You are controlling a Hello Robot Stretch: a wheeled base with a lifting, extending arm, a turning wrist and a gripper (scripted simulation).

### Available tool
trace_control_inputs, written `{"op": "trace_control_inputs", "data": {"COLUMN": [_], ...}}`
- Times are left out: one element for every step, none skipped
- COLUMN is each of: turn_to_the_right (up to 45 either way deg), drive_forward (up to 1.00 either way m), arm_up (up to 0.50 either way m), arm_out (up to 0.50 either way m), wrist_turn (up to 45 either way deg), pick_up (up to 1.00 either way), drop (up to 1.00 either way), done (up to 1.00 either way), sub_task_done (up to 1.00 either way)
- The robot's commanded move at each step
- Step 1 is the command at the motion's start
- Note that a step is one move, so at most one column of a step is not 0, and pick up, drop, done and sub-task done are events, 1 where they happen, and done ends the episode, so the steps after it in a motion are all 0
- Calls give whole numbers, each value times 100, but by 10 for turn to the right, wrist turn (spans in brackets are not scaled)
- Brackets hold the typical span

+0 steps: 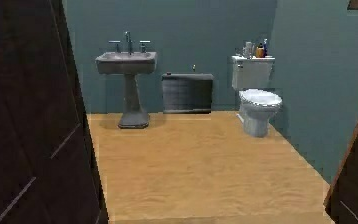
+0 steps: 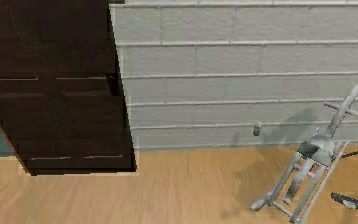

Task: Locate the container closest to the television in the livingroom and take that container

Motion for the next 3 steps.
{"op": "trace_control_inputs", "data": {"turn_to_the_right": [0, -60, 0], "drive_forward": [100, 0, 65], "arm_up": [0, 0, 0], "arm_out": [0, 0, 0], "wrist_turn": [0, 0, 0], "pick_up": [0, 0, 0], "drop": [0, 0, 0], "done": [0, 0, 0], "sub_task_done": [0, 0, 0]}}
